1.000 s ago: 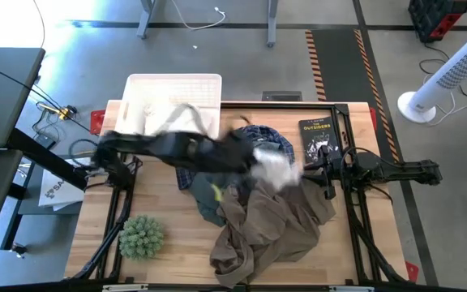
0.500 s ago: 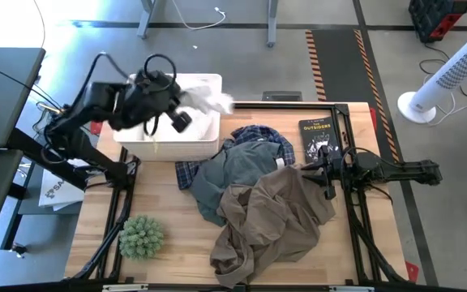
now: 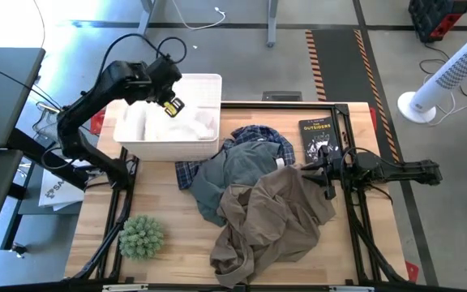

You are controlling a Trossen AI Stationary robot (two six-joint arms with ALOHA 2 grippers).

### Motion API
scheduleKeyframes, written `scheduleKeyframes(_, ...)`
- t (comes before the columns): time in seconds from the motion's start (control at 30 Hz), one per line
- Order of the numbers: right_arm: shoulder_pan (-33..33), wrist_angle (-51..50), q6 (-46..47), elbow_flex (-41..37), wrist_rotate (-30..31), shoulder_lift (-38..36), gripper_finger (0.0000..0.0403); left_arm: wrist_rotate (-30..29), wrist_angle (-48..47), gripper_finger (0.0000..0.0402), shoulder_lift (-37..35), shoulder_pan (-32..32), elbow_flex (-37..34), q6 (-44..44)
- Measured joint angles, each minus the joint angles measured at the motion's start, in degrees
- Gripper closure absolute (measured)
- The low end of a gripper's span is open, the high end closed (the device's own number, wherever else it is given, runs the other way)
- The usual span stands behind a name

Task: Sort clothes
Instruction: Put the white sock into the white laundry bin, then put the brown jacket into the white laundry bin

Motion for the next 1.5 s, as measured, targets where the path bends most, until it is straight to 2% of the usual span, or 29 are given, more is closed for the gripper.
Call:
scheduleKeyframes(0.13,0.00,0.01,-0.01,0.01,0.00,0.00,0.0291,9.16,0.97,0.0211,0.00,3.40,-2.64,-0.09)
scheduleKeyframes(0.27,0.00,0.01,0.00,0.00,0.00,0.00,0.0291,17.78,3.82,0.0185,-0.04,3.23,-3.63,-1.44)
scheduleKeyframes(0.4,0.00,0.00,-0.02,0.02,0.00,0.00,0.0291,26.71,12.31,0.0186,-0.04,-1.95,-3.63,-0.71)
scheduleKeyframes(0.53,0.00,0.00,-0.01,0.02,0.00,0.00,0.0291,30.10,22.28,0.0200,0.00,-10.88,-3.63,3.05)
scheduleKeyframes(0.6,0.00,0.01,-0.01,0.02,0.00,0.00,0.0291,29.67,26.95,0.0206,0.23,-15.93,-3.63,5.12)
scheduleKeyframes(0.7,0.00,0.00,0.00,0.00,0.00,0.00,0.0291,25.64,32.96,0.0214,1.33,-22.57,-3.63,6.59)
scheduleKeyframes(0.8,0.00,0.01,-0.01,0.02,0.00,0.00,0.0291,22.04,38.00,0.0217,3.45,-26.96,-3.63,5.79)
scheduleKeyframes(0.9,0.00,0.00,0.00,0.02,0.00,0.00,0.0291,21.87,41.54,0.0217,6.97,-29.54,-3.61,2.22)
scheduleKeyframes(1.03,0.00,0.01,-0.01,0.01,0.00,0.00,0.0291,24.77,43.11,0.0218,13.39,-31.58,-3.61,-4.25)
scheduleKeyframes(1.17,0.00,0.01,0.00,0.01,0.00,0.00,0.0291,29.99,45.85,0.0218,21.48,-33.15,-3.61,-7.25)
scheduleKeyframes(1.27,0.00,0.02,0.00,0.02,0.00,0.00,0.0291,31.02,49.93,0.0218,27.17,-34.67,-3.63,-7.85)
scheduleKeyframes(1.33,0.00,0.01,0.00,0.02,0.00,0.00,0.0291,29.13,52.95,0.0218,30.33,-36.15,-3.63,-7.35)
scheduleKeyframes(1.4,0.00,0.01,-0.01,0.01,0.00,0.00,0.0291,24.73,54.87,0.0218,33.18,-37.61,-3.63,-7.55)
scheduleKeyframes(1.5,0.00,0.00,0.00,0.02,0.00,0.00,0.0291,17.97,54.12,0.0218,36.88,-39.08,-3.61,-12.84)
